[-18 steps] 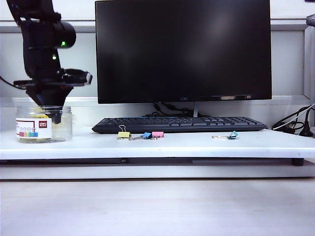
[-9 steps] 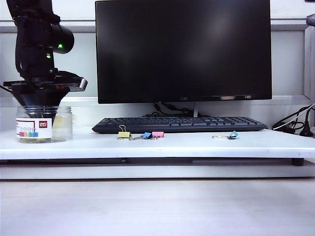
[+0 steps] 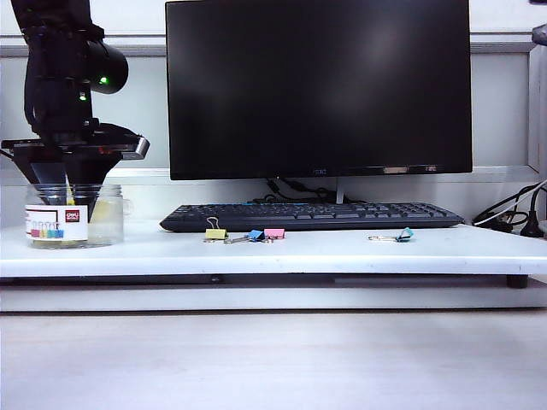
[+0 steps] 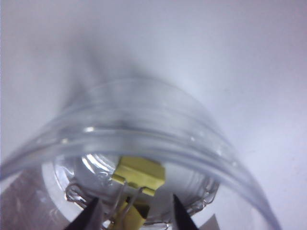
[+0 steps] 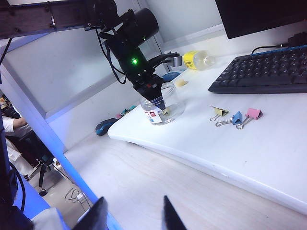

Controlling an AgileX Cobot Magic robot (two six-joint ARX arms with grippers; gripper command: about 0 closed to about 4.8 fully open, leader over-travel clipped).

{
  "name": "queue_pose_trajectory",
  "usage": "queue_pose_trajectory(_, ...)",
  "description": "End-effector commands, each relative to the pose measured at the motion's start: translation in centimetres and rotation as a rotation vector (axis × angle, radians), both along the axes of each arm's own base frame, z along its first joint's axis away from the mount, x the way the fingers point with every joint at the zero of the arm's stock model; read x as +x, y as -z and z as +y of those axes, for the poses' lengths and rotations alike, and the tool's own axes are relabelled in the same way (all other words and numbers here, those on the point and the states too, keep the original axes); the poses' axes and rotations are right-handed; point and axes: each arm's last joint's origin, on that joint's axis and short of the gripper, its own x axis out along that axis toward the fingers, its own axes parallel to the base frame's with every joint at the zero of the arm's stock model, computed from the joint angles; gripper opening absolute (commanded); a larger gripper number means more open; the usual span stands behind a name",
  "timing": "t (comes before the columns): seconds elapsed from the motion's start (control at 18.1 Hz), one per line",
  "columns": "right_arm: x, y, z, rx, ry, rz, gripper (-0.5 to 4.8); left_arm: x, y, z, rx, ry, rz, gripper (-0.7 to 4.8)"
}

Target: Take the clips out of the round transparent plastic box and place them on the table.

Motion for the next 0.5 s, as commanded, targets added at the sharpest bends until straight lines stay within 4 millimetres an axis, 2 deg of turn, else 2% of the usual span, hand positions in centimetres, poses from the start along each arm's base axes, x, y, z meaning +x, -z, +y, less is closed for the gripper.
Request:
queue_pose_trajectory(0.06,-0.06,-0.23,-0.01,-0.002,0.004,-0.02,1.49,-0.13,-0.35,-0.03,-0.007,0.0,-0.007,3.12)
queue_pose_trajectory(0.5,-0.03,-0.23,-0.03,-0.002,0.016,-0.021,1.49,-0.5,-0.24,0.04,0.0,-0.001,0.032,3.1)
